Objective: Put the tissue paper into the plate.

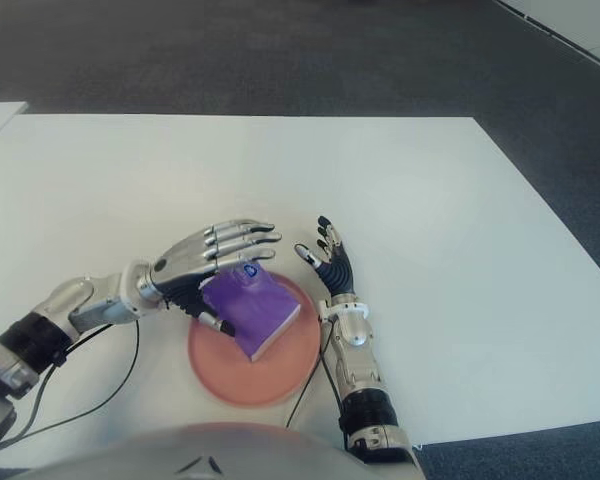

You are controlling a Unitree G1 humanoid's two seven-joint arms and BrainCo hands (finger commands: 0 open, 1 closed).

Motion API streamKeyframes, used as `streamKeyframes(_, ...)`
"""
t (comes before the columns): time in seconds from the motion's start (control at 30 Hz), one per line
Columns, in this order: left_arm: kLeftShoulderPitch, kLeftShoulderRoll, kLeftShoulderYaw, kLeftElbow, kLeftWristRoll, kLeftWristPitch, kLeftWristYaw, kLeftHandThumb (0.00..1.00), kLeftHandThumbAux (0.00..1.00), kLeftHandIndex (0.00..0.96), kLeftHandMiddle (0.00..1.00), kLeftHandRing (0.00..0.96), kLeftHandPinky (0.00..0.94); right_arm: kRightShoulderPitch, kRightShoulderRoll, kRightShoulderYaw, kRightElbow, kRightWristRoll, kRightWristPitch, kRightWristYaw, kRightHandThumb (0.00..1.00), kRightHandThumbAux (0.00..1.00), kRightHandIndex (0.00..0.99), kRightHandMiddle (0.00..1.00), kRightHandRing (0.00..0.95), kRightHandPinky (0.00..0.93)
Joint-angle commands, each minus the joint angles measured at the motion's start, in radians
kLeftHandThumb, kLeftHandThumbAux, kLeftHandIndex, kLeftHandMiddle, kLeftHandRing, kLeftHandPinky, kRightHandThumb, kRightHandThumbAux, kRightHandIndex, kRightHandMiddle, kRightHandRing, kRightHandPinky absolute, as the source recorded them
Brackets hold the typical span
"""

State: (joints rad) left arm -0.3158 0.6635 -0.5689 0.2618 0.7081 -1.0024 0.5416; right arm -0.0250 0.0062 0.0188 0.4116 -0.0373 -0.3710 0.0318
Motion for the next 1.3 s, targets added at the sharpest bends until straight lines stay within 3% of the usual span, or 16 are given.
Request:
streamKeyframes(0.03, 0.007, 0.02, 0.035, -0.012, -0.263, 0.0, -0.19, 0.086, 0.395, 0.0, 0.0, 0.0, 0.0, -0.016, 0.012, -0.02, 0.146, 0.04, 0.036, 0.023, 0.0, 0.568, 0.0, 0.0, 0.0, 0.0)
streamKeyframes(0.1, -0.013, 0.009, 0.023, 0.032, -0.402, 0.001, -0.281, 0.085, 0.397, 0.0, 0.0, 0.0, 0.0, -0.05, 0.002, -0.024, 0.216, 0.029, -0.007, 0.018, 0.0, 0.562, 0.0, 0.0, 0.0, 0.0)
streamKeyframes(0.3, -0.096, -0.028, 0.036, 0.141, -0.716, 0.023, -0.509, 0.075, 0.424, 0.0, 0.0, 0.0, 0.0, -0.06, -0.009, -0.016, 0.261, 0.002, -0.091, 0.008, 0.0, 0.533, 0.0, 0.0, 0.0, 0.0)
streamKeyframes(0.43, -0.064, 0.018, 0.129, 0.032, -0.914, 0.149, -0.593, 0.053, 0.418, 0.0, 0.0, 0.0, 0.0, -0.06, -0.013, -0.016, 0.272, 0.007, -0.118, 0.022, 0.0, 0.517, 0.0, 0.0, 0.0, 0.0)
streamKeyframes(0.5, -0.044, 0.012, 0.16, 0.006, -0.937, 0.191, -0.603, 0.041, 0.404, 0.0, 0.0, 0.0, 0.0, -0.063, -0.013, -0.016, 0.28, 0.006, -0.122, 0.021, 0.0, 0.514, 0.0, 0.0, 0.0, 0.0)
streamKeyframes(0.63, -0.029, 0.004, 0.246, -0.083, -0.974, 0.352, -0.598, 0.027, 0.372, 0.0, 0.0, 0.0, 0.0, -0.066, -0.014, -0.016, 0.295, 0.003, -0.133, 0.016, 0.0, 0.513, 0.0, 0.0, 0.0, 0.0)
streamKeyframes(0.83, -0.065, -0.065, 0.402, -0.051, -0.963, 0.524, -0.537, 0.024, 0.331, 0.0, 0.0, 0.0, 0.0, -0.073, -0.019, -0.01, 0.322, -0.004, -0.158, 0.023, 0.0, 0.505, 0.0, 0.0, 0.0, 0.0)
streamKeyframes(1.07, -0.133, -0.191, 0.54, 0.102, -0.946, 0.589, -0.521, 0.021, 0.347, 0.0, 0.0, 0.0, 0.0, -0.076, -0.02, -0.013, 0.341, 0.009, -0.175, 0.035, 0.0, 0.493, 0.0, 0.0, 0.0, 0.0)
streamKeyframes(1.3, -0.138, -0.265, 0.617, 0.09, -0.903, 0.662, -0.484, 0.044, 0.367, 0.0, 0.0, 0.0, 0.0, -0.079, -0.024, -0.017, 0.352, 0.009, -0.189, 0.037, 0.0, 0.493, 0.0, 0.0, 0.0, 0.0)
